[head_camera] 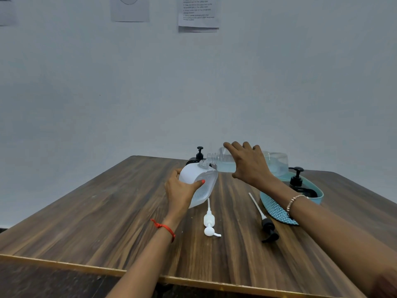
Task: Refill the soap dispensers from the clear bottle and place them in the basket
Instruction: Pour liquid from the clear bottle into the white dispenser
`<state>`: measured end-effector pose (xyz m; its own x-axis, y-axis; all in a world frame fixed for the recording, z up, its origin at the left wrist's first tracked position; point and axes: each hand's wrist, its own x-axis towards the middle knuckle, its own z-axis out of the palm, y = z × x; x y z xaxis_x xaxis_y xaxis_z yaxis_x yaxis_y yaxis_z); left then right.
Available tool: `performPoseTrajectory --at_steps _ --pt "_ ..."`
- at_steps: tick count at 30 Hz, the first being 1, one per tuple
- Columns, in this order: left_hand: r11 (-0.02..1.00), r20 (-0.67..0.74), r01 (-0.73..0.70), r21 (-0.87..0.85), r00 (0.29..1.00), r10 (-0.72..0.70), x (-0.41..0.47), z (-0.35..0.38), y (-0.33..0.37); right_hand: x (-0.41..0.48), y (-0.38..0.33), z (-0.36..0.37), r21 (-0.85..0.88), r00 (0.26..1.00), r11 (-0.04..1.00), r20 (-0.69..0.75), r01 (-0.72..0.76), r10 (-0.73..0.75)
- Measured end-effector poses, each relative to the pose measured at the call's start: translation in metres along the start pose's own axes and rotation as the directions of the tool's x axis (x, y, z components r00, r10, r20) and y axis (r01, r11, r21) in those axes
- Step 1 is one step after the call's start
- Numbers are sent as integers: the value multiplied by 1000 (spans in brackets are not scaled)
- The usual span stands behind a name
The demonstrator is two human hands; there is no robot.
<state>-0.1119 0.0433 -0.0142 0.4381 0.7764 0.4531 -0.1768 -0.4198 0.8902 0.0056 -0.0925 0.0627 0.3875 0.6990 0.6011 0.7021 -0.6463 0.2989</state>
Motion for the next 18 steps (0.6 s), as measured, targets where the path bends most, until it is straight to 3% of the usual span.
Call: performPoseTrajectory --at_steps 18 --pt "1000 1 -3 10 1000 3 -1 -4 -3 -1 -4 0 3 1000 1000 19 -1 1"
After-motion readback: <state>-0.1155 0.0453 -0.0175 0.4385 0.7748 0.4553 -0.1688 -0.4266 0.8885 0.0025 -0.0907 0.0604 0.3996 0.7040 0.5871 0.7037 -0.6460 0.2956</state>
